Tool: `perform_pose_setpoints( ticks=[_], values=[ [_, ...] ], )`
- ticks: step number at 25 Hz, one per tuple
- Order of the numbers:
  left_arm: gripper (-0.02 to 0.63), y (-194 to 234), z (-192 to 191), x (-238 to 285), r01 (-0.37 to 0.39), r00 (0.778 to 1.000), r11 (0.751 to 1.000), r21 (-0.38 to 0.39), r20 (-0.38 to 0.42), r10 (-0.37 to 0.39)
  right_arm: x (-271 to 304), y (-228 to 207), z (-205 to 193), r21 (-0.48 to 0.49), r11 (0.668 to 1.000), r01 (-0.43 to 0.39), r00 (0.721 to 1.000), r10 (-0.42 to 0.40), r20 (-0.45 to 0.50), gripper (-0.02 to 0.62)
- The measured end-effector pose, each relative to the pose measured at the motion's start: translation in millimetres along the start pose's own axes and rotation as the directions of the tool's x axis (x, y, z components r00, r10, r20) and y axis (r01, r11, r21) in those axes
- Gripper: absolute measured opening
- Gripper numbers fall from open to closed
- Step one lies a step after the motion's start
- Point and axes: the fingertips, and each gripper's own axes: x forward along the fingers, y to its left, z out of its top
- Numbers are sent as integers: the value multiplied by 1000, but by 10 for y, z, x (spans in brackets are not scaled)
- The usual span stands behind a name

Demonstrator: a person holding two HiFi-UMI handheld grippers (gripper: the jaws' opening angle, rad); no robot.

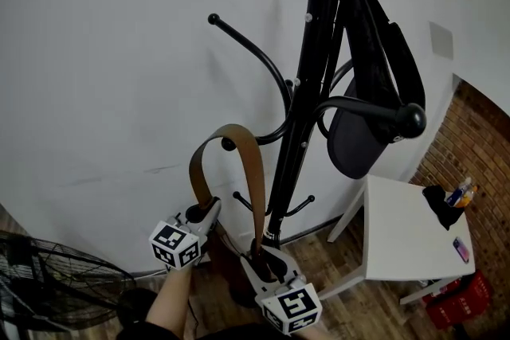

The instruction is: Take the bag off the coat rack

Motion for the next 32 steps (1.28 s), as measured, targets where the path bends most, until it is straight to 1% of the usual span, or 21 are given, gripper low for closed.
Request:
perform_pose_setpoints(
  ticks=[6,12,19,26,32],
  values=[
    [14,-37,202,-135,-22,1000,999,30,7,22,-90,35,187,5,1000,-5,999,5,37,141],
    [14,-69,244,-291,-56,998,997,43,-5,56,-167,92,238,19,999,-26,998,25,55,141],
    [14,-154,169,-450,-102,994,994,40,-23,103,-273,132,143,30,998,-61,997,60,40,141],
    [14,-364,61,-623,-155,987,988,25,-40,155,-493,123,21,28,995,-95,995,94,21,141],
    [14,-641,-6,-798,-219,974,976,18,-53,220,-743,110,-66,33,987,-159,987,159,15,141]
  ],
)
